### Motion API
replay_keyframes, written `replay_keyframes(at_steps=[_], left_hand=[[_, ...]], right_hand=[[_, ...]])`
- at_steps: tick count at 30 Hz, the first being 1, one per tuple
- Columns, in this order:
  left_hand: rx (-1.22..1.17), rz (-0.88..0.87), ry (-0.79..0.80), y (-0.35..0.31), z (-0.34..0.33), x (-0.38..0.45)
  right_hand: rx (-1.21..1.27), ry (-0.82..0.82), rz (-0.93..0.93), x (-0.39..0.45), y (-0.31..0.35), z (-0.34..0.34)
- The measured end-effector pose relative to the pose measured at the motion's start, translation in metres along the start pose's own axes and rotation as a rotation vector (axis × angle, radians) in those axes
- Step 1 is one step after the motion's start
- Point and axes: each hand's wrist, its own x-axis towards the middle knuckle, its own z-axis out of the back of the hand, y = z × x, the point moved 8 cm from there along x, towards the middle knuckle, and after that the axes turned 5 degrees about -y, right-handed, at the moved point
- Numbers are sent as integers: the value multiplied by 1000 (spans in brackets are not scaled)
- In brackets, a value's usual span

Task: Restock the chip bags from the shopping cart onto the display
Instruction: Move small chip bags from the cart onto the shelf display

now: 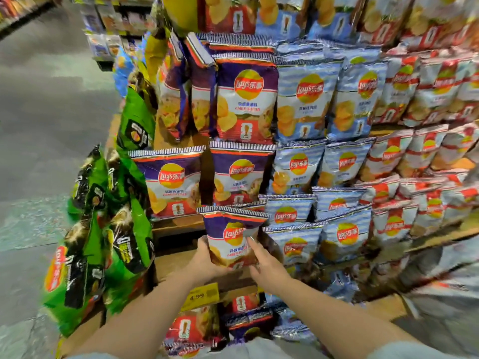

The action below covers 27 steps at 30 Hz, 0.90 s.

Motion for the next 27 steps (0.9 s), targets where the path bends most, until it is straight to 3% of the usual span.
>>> replay_keyframes(at_steps=[9, 15, 20, 24, 27], left_hand=[[96, -8, 36, 15, -12, 1], [45, 19, -71, 25, -4, -1], [-71, -55, -120, 13, 4, -12], [-38, -104, -284, 8, 18, -20], [51, -161, -401, 5, 23, -29]], right_hand=[[24, -23, -129, -1, -11, -10], [-18, -3, -163, -5, -19, -19], [-76, -114, -182, -8, -19, -6], [-171, -232, -66, -11, -9, 4], [-245, -351, 160, -21, 11, 7]])
